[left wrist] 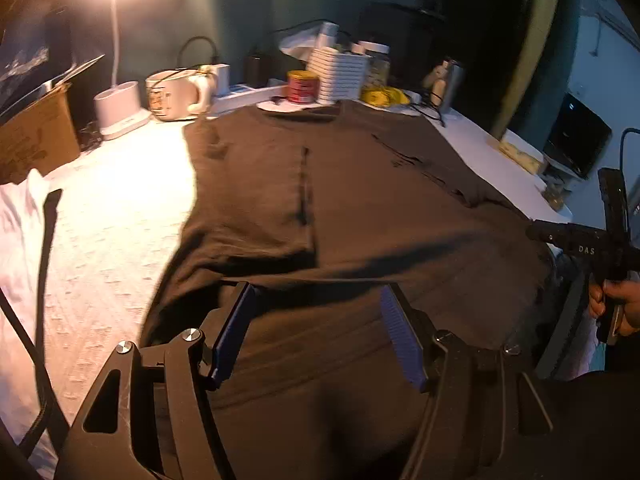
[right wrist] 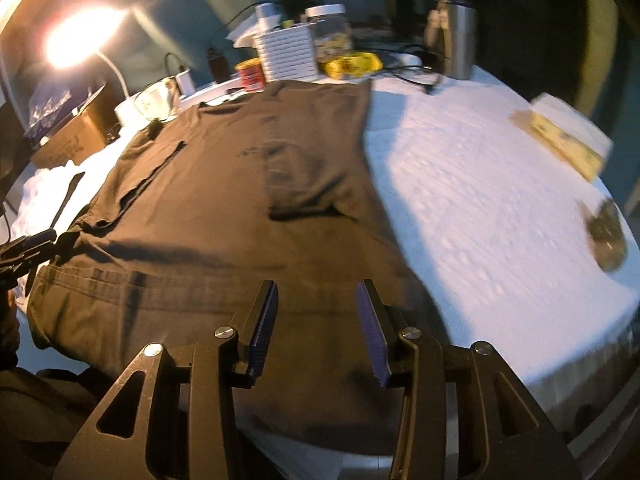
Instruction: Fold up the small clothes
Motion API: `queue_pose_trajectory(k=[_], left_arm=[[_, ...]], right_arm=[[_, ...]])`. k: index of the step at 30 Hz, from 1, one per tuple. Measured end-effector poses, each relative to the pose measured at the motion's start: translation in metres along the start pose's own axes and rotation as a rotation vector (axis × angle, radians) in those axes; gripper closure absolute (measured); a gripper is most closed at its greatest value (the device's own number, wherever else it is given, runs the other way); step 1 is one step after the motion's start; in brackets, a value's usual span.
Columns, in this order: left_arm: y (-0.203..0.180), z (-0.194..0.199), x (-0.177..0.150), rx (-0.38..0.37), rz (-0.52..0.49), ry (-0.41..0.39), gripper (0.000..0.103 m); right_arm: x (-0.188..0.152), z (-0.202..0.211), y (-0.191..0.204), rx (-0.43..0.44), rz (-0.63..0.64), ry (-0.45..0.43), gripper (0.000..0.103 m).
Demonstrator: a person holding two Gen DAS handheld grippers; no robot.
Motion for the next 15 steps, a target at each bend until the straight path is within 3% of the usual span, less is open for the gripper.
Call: queue_pose_trajectory(k=[15], left_arm=[[-0.039, -0.010, -0.007, -0.013, -0.051, 0.048, 0.038]], right_arm=[[-0.019, 0.013, -0.037, 0.018, -0.067, -0.050, 0.059]])
Point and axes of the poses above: each gripper's, at about its wrist camera, not at the fingertips, and z roughly against the way its jaws point, y to its left, x to its top, the point moved 7 cm from there along -z, roughly the way its jaws point, and after that the axes turned 8 degrees about -z, right-handed, at the moved point
